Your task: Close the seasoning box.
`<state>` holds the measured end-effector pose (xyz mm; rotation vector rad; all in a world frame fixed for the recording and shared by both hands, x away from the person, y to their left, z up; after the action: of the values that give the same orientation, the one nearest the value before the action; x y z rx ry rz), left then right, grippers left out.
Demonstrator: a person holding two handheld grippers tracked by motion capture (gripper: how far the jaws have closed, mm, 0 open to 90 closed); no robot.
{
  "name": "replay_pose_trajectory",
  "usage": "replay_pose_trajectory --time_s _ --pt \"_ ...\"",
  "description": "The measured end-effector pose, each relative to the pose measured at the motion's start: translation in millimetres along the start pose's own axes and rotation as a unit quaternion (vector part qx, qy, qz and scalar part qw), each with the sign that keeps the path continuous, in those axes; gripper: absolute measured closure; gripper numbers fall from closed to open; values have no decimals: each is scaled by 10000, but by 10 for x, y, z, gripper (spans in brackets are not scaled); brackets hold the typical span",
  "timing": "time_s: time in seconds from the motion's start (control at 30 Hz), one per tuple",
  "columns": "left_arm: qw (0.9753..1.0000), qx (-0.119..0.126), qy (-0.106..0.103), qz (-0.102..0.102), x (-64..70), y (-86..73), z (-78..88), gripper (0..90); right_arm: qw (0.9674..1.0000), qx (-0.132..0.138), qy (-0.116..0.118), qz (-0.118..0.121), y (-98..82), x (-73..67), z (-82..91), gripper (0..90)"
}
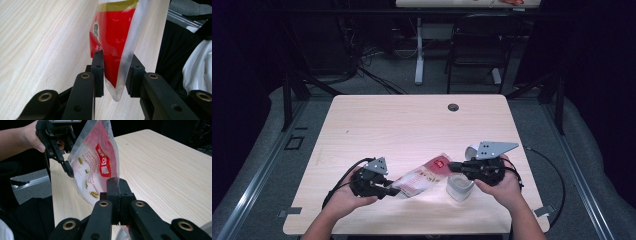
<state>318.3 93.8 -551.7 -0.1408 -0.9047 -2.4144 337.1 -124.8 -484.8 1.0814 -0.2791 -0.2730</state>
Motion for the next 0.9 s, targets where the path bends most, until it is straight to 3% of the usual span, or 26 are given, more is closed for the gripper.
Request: replay_pose_trajectory --time_s 0.9 --pt "9997 199 124 -50 -7 139 283 729 9999 4 41 -139 -80 9 25 900"
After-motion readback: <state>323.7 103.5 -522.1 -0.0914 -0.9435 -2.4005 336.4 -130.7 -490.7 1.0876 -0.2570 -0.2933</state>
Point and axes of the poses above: each handheld gripper's, and its own axes: z roughly backward along the jaws, y roughly out of its top, x roughly to its right, the point moved 9 cm from there along -z, roughly forward along the jaws, and after that the axes turned 11 degrees about z, right-handed, at the moved point
